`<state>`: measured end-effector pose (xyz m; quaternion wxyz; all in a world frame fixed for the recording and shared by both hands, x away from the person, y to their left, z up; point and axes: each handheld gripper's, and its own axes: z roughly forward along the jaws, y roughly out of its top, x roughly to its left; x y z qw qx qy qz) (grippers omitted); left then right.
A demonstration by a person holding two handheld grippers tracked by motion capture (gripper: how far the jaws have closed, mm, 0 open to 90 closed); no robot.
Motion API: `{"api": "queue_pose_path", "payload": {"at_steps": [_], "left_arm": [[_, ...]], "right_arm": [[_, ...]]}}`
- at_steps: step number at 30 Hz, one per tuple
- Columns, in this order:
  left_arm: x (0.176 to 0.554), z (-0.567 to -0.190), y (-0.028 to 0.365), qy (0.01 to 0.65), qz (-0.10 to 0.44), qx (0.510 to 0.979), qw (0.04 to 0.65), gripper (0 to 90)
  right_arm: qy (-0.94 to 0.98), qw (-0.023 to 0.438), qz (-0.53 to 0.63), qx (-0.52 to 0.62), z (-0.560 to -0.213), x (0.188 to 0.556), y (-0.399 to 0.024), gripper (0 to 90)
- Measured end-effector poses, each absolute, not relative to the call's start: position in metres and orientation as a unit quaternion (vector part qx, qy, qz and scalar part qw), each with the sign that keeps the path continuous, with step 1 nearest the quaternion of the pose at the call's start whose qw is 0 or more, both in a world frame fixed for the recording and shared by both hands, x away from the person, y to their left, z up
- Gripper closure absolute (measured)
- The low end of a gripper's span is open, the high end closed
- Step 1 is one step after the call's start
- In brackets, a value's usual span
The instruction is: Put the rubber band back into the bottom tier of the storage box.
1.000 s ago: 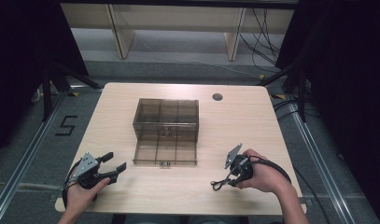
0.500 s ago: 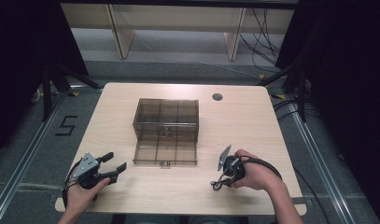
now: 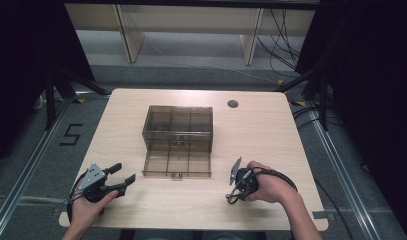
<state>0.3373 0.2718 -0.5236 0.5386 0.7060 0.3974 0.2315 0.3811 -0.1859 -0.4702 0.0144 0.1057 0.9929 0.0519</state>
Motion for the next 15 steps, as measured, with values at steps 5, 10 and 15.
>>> {"api": "queue_pose_path", "payload": {"at_steps": [5, 10, 15], "left_arm": [[0.3373, -0.5236, 0.272, 0.397, 0.232, 0.706, 0.538, 27.0], [0.3373, -0.5236, 0.2718, 0.397, 0.231, 0.706, 0.539, 27.1], [0.3374, -0.5236, 0.2721, 0.398, 0.231, 0.706, 0.538, 27.1]], "right_arm": [[0.992, 0.012, 0.046, 0.118, -0.4702, 0.379, -0.1844, 72.9], [0.992, 0.009, 0.044, 0.115, -0.469, 0.3794, -0.184, 78.6], [0.992, 0.003, 0.038, 0.119, -0.4701, 0.3788, -0.1835, 82.2]]}}
